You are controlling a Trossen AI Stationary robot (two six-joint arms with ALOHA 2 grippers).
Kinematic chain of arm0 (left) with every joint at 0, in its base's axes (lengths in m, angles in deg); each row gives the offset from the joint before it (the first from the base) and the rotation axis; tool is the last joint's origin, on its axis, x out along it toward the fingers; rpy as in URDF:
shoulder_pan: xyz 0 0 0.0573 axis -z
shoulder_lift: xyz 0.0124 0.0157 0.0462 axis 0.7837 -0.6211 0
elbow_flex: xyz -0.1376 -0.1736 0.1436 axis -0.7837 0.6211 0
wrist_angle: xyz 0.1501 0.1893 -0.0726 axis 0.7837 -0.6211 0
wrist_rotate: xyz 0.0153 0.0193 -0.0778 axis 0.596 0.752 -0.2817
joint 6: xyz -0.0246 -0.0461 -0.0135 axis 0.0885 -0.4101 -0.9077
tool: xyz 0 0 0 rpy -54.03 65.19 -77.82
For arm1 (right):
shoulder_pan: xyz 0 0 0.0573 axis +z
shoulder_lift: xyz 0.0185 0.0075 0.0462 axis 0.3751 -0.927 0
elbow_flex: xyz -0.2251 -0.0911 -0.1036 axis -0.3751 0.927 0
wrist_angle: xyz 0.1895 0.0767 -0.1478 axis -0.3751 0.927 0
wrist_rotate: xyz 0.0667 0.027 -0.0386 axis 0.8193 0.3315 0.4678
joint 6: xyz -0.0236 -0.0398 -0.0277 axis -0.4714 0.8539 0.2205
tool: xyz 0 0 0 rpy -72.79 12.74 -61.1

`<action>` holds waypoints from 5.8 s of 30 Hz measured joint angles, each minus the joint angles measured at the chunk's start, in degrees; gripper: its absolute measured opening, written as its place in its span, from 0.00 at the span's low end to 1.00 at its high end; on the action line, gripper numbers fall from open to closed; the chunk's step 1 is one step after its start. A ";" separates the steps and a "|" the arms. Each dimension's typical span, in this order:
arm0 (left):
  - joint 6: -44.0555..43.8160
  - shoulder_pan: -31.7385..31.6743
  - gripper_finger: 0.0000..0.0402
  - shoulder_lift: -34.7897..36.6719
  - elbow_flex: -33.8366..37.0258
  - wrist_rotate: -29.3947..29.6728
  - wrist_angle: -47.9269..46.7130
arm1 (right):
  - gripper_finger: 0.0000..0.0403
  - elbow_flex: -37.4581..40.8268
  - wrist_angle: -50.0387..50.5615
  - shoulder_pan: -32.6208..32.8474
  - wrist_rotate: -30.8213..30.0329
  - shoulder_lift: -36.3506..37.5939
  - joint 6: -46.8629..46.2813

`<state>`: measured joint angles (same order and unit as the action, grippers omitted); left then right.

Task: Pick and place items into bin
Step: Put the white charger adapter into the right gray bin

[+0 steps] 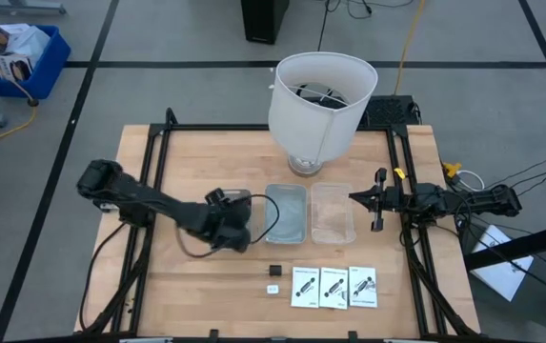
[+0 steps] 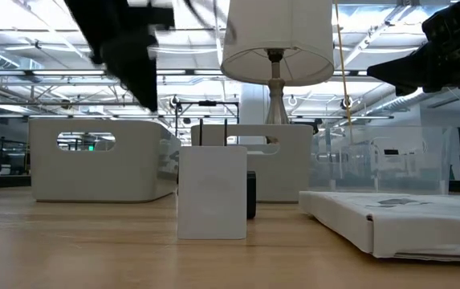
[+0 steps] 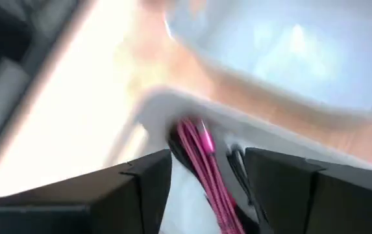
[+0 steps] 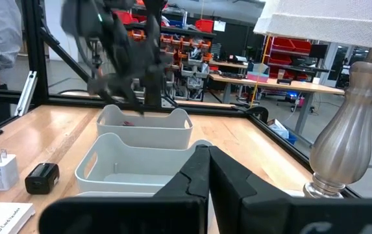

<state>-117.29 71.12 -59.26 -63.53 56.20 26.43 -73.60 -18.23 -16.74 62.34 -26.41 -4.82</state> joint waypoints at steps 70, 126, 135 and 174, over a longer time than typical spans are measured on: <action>52.11 -0.53 0.09 34.98 54.90 -0.17 91.20 | 0.69 -48.24 -3.05 16.39 19.19 -77.18 6.81; 47.79 -0.64 0.09 34.96 54.90 0.20 84.90 | 0.64 -60.63 -22.98 15.51 25.06 -110.18 6.51; 47.68 -0.64 0.09 34.96 54.90 -0.62 84.46 | 0.63 -60.59 -22.21 15.42 17.69 -109.55 6.77; 29.51 14.37 0.01 7.42 21.64 -12.43 58.49 | 0.00 -15.25 -27.32 15.33 -1.97 -48.89 4.57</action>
<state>-87.78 85.49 -51.84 -41.88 43.77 84.92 -88.85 -45.56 -1.41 60.37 -75.31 -0.25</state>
